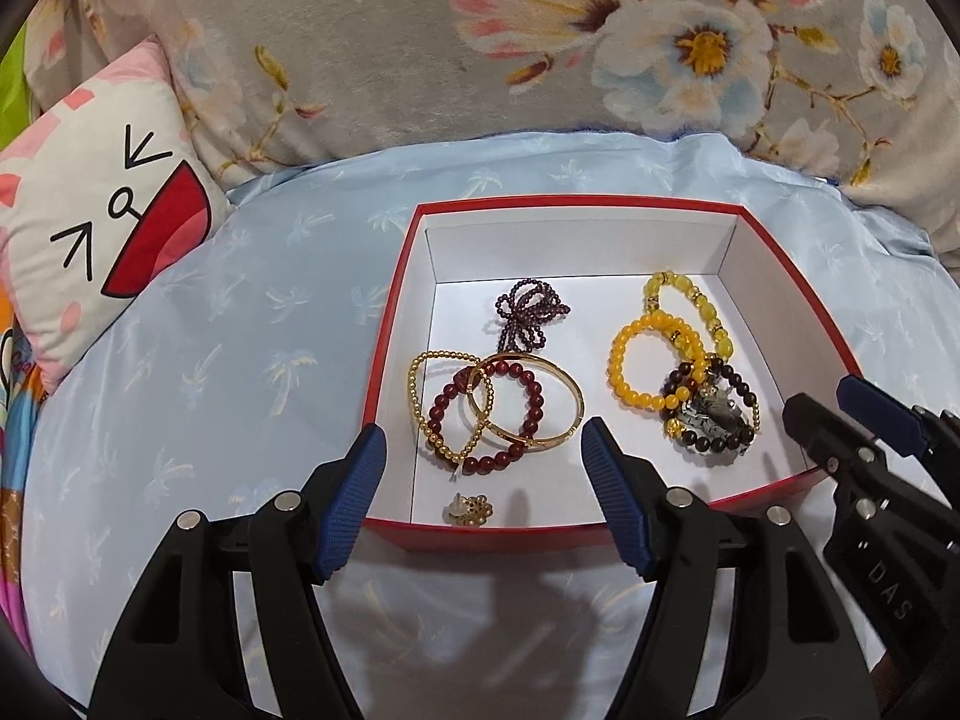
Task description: Organize jewelry
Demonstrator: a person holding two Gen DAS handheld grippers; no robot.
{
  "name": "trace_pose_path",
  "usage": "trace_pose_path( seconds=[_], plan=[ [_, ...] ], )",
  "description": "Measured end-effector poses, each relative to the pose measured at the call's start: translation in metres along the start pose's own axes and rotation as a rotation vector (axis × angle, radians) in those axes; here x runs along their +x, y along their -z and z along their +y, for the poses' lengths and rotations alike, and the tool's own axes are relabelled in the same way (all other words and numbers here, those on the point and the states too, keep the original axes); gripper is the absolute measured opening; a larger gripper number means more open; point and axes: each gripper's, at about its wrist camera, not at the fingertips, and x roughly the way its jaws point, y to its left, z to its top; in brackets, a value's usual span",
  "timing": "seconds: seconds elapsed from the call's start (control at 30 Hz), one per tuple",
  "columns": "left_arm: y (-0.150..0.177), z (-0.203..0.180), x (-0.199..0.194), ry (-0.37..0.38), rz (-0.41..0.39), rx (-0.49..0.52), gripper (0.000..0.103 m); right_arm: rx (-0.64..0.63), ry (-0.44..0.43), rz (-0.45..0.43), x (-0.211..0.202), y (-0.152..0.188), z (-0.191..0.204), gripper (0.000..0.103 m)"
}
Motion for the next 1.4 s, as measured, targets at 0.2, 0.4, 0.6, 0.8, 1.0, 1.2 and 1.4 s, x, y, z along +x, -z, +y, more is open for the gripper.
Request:
trace_pose_path(
  seconds=[0.2,0.4,0.6,0.8,1.0,1.2,1.4],
  plan=[
    [0.015,0.013,-0.013,-0.003,0.001,-0.001,0.064,0.000,-0.019,0.010,-0.014,0.016,0.013,0.042],
    [0.034,0.023,-0.030,-0.013,0.002,-0.001,0.063,-0.008,-0.039,0.012,-0.033,0.037,0.028,0.043],
    [0.034,0.026,-0.046,-0.014,-0.001,-0.027,0.063,0.017,-0.052,0.015,-0.046,0.037,0.031,0.043],
    [0.030,0.021,-0.069,-0.054,-0.034,-0.035,0.073,0.008,-0.023,-0.034,-0.071,0.033,0.039,0.055],
    [0.032,0.022,-0.083,-0.078,-0.036,-0.047,0.080,0.031,0.018,-0.045,-0.086,0.034,0.035,0.065],
    [0.035,0.019,-0.092,-0.102,-0.052,-0.041,0.089,0.045,0.081,-0.054,-0.096,0.036,0.027,0.075],
    [0.036,0.015,-0.097,-0.103,-0.045,-0.039,0.090,0.052,0.104,-0.046,-0.103,0.036,0.024,0.076]
  ],
)
